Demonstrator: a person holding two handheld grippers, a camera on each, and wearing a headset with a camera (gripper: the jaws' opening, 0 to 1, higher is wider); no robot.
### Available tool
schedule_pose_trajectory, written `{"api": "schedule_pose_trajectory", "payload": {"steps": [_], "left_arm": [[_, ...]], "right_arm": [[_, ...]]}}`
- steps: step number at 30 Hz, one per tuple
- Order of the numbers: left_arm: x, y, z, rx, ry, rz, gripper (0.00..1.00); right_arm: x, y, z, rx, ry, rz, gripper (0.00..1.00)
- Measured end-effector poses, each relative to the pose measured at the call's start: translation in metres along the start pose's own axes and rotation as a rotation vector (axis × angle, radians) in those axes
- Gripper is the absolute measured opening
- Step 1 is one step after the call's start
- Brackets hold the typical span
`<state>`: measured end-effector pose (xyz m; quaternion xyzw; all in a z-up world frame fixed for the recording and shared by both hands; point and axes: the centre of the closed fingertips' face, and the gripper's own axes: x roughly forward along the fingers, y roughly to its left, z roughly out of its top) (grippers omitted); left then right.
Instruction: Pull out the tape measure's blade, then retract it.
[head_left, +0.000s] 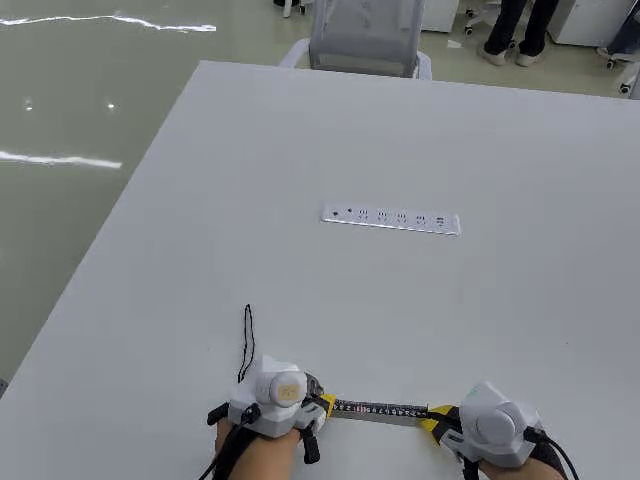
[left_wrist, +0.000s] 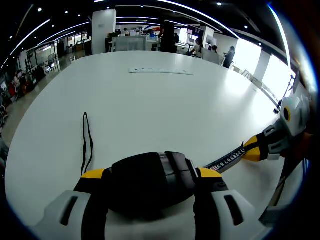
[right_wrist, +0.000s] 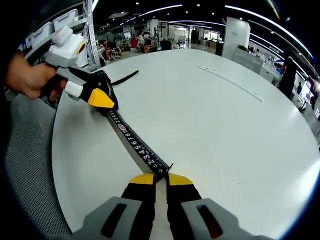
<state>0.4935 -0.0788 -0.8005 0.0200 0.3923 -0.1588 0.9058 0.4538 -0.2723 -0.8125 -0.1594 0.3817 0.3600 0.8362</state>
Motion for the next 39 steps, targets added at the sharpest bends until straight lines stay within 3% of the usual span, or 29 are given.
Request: {"api": "schedule_pose_trajectory", "payload": {"steps": [39], "left_arm": [[-0.001,0.0,0.001,-0.001,-0.002,0.0,0.68]], "right_arm": [[0.009,0.01,0.011,-0.003,-0.001,0.008,0.06]]}}
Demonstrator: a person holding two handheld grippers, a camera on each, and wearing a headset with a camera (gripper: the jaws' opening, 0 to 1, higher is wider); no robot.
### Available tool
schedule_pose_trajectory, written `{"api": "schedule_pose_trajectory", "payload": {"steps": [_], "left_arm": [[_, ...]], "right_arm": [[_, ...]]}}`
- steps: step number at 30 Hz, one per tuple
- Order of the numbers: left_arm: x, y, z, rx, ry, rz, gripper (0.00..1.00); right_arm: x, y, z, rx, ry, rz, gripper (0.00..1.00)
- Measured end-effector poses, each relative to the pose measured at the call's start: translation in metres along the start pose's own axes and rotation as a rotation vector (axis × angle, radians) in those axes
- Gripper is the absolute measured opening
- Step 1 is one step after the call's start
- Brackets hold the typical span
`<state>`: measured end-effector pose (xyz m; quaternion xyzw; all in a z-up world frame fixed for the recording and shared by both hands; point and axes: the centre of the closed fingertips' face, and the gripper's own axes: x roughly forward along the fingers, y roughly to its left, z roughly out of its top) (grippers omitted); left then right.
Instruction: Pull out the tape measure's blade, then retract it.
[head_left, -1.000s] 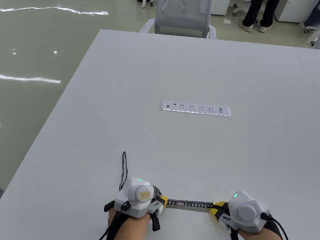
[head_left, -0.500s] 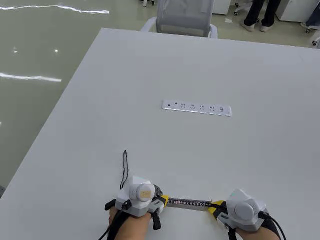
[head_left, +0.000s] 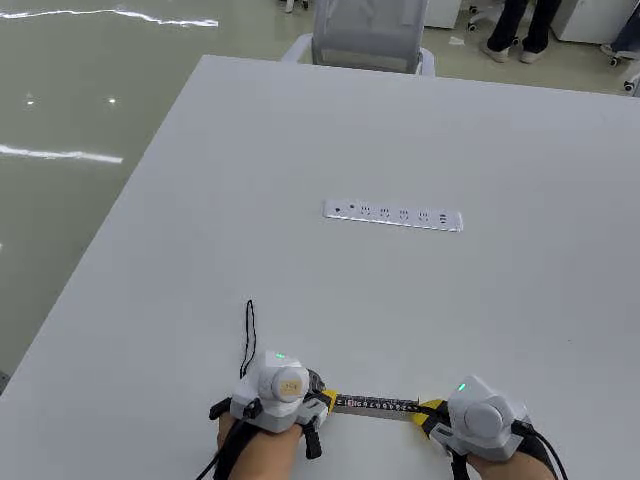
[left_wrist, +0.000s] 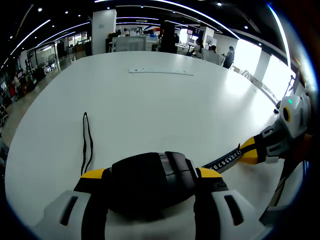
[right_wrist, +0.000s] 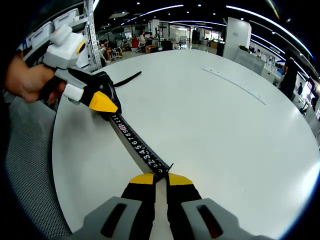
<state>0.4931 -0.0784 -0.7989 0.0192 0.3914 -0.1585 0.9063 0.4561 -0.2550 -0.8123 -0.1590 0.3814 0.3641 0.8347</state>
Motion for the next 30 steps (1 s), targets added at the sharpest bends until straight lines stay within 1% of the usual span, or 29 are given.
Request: {"api": "schedule_pose_trajectory", "payload": {"steps": [11,30], "left_arm": [[0.0014,-0.0002,0.0003,0.0,0.001,-0.001,0.68],[0.0005,-0.0005,-0.0002,0.002,0.004,-0.004,0.68]], "right_arm": [[0.0047,0.001,0.0019,-0.002,0.0,0.004,0.06],[0.0078,0.0079,0.0066,-0.002,0.003,0.02,0.06]]}}
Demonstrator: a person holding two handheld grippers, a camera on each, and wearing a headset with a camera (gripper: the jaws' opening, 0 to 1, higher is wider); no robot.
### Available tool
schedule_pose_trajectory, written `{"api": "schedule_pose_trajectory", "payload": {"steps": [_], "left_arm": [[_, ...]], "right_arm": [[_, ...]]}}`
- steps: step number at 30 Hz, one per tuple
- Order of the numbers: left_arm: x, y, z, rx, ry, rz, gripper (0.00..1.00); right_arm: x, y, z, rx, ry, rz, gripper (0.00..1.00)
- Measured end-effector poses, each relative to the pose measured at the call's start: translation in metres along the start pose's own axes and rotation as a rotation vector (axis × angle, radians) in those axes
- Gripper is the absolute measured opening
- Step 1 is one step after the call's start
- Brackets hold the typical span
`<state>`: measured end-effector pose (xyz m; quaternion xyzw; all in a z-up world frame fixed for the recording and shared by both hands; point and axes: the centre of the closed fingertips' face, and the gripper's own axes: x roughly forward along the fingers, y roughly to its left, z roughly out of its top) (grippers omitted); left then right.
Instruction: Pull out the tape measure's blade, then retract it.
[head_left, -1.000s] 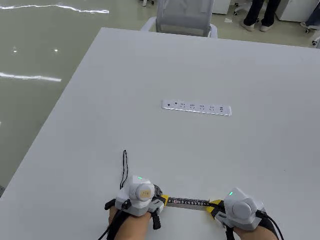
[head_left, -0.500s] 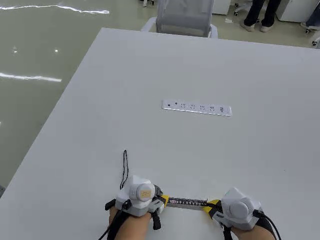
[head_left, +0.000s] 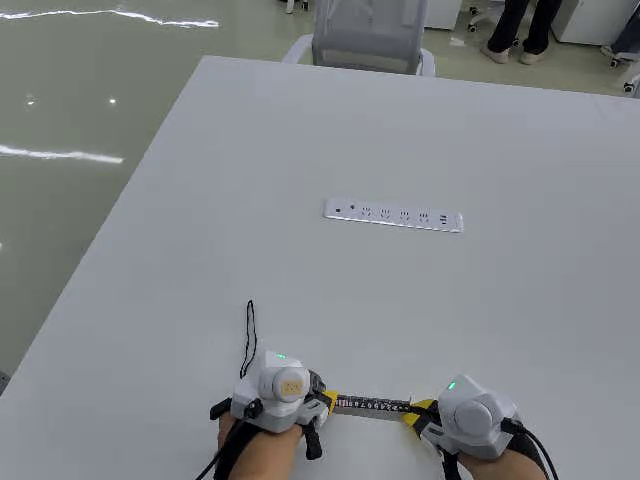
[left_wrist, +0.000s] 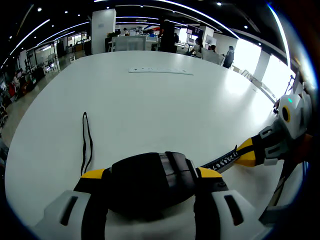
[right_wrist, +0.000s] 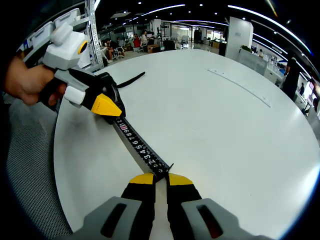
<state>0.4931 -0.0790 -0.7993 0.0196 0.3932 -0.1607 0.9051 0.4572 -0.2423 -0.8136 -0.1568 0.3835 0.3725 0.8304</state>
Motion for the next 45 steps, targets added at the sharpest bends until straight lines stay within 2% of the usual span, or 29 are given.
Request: {"api": "schedule_pose_trajectory", "payload": {"steps": [45], "left_arm": [[-0.001,-0.0004,-0.0003,0.0,-0.004,0.0,0.68]], "right_arm": [[0.006,0.0098,0.0075,0.006,-0.007,0.018,0.06]]}}
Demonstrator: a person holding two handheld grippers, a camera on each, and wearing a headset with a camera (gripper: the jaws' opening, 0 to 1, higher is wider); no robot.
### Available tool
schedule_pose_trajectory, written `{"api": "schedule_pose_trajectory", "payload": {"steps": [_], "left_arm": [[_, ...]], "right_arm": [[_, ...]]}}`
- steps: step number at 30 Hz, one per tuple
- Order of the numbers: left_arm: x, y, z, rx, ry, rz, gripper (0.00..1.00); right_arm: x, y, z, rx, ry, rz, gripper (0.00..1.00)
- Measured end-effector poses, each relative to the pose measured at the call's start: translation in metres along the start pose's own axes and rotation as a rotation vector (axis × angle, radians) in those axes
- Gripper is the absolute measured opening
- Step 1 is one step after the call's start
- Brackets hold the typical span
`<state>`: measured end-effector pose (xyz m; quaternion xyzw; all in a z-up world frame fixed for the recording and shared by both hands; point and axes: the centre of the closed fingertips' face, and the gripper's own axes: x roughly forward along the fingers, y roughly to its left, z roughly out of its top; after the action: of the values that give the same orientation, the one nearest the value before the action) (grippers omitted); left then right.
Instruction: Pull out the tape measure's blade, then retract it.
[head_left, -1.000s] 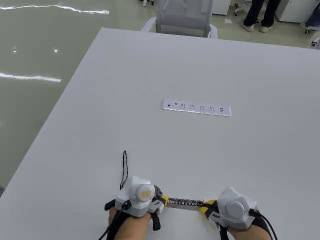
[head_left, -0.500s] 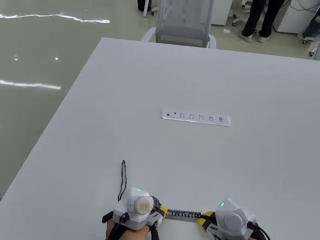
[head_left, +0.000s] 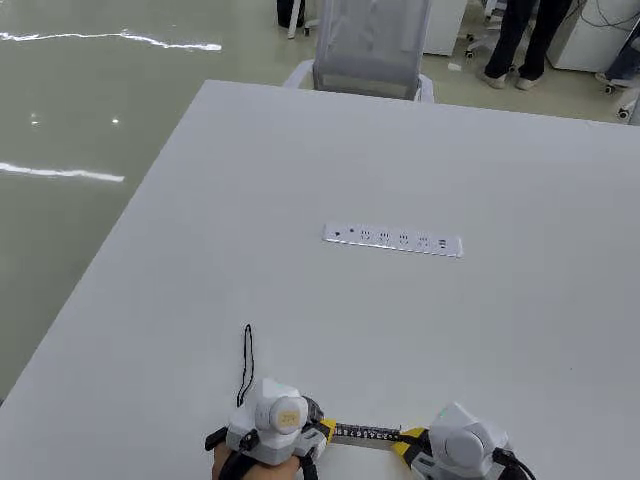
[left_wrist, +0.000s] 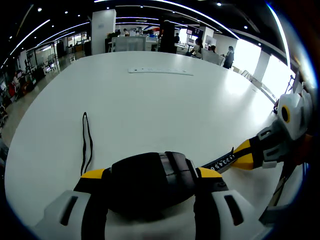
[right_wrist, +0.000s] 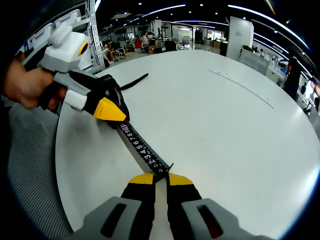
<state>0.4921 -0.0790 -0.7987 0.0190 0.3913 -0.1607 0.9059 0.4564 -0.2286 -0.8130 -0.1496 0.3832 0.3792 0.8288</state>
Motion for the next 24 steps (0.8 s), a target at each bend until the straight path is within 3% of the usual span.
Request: {"api": "schedule_pose_trajectory", "payload": {"steps": [24], "left_arm": [[0.0001,-0.0001,-0.0002,0.0,0.0,-0.001,0.68]], "right_arm": [[0.0043,0.0051,0.0042,-0.003,0.002,0.006,0.06]]}}
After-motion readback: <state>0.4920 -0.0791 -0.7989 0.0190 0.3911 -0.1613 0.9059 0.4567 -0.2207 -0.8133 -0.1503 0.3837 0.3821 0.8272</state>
